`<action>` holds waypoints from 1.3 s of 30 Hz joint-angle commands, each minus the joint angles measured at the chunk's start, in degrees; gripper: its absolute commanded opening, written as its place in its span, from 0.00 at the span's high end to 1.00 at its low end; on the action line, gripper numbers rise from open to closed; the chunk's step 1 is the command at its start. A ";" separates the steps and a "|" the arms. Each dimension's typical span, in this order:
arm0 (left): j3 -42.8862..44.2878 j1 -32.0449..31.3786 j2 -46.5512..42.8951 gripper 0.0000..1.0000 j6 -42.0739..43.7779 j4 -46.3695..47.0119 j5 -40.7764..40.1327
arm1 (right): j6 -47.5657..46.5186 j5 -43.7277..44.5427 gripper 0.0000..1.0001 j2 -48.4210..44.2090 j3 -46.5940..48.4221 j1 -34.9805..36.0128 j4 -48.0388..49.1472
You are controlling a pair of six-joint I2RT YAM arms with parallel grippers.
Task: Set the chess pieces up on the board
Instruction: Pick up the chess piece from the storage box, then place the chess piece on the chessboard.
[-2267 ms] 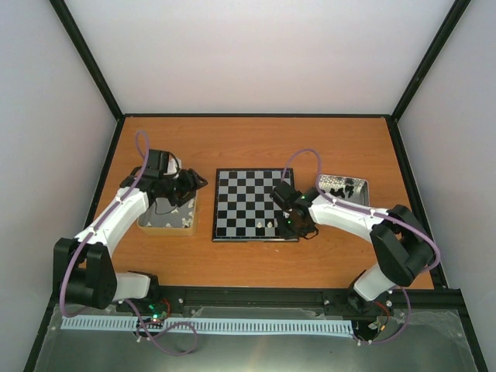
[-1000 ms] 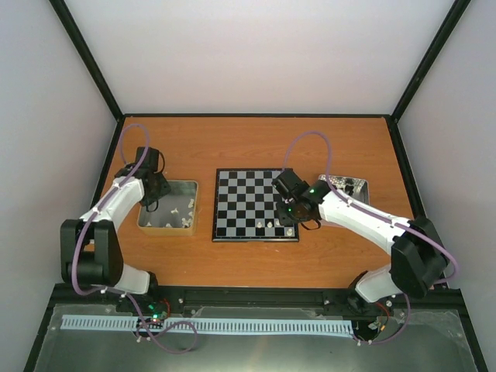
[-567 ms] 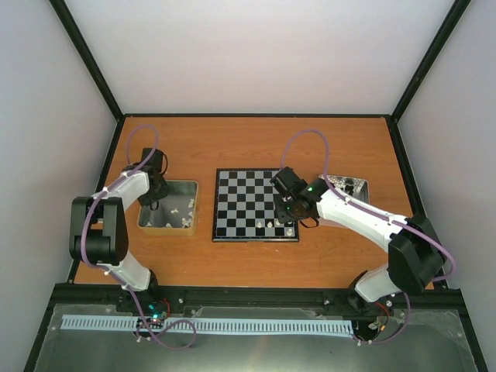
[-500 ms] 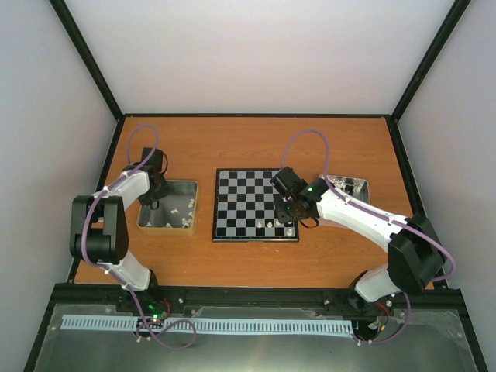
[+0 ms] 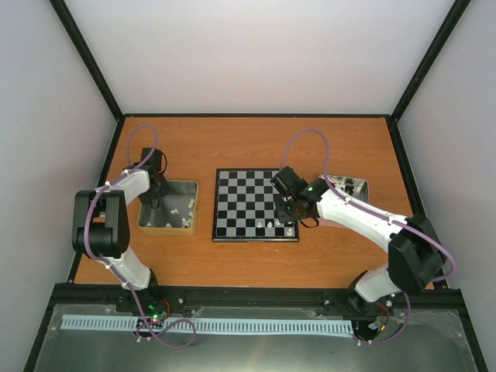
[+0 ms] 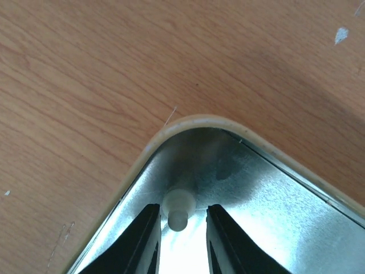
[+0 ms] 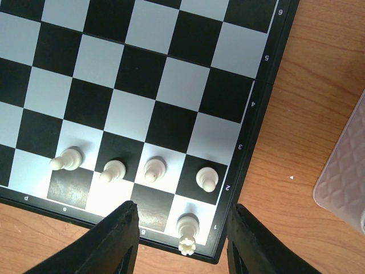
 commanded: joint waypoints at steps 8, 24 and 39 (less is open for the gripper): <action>0.93 0.62 1.64 0.87 -0.41 0.97 -1.66 | 1.01 1.37 0.56 -1.40 1.55 -0.41 -0.15; 4.47 -0.39 -13.96 0.99 8.57 -5.78 15.00 | 2.00 0.77 0.57 -2.37 0.90 -0.42 1.09; 1.48 -30.74 -18.54 0.98 1.00 -3.28 22.12 | 9.49 -0.49 0.56 -8.28 -6.17 -3.50 4.14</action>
